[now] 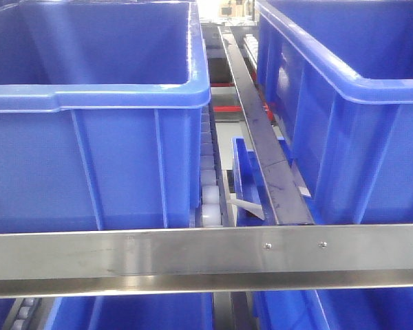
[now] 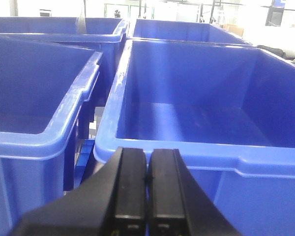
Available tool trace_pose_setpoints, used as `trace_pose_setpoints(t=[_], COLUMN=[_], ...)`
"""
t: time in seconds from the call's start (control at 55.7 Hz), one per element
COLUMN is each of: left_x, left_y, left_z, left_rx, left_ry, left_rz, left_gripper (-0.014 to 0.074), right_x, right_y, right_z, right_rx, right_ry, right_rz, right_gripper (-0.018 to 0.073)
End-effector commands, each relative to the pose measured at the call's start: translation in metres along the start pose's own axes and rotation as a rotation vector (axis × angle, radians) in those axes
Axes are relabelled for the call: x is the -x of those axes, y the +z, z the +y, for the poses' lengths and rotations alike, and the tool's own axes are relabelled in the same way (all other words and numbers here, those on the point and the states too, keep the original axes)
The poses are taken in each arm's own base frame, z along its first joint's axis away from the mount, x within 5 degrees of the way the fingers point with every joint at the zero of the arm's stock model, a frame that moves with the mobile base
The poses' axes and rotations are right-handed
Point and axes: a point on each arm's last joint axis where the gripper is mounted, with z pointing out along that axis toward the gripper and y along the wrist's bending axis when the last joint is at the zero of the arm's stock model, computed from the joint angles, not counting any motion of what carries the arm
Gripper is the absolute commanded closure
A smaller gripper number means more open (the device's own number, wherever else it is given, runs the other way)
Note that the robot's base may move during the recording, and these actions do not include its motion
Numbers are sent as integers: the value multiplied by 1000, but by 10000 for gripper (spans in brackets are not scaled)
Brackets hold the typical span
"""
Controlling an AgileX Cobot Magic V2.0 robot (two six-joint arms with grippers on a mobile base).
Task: Pick and sort blue part to right shelf
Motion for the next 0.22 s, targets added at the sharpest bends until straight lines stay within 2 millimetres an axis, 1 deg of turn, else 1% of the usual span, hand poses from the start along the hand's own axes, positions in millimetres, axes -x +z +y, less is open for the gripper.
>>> trace_pose_setpoints(t=[0.0, 0.198], left_x=[-1, -1], left_y=[-1, -1], left_z=[0, 0], left_rx=[-3, -3], left_ry=[-12, -12], left_rz=[-79, -79], left_gripper=[472, 472], right_x=[11, 11], right_y=[-2, -2], right_z=[0, 0], right_rx=[1, 1], right_ry=[4, 4], right_rz=[-117, -117], right_gripper=[524, 524])
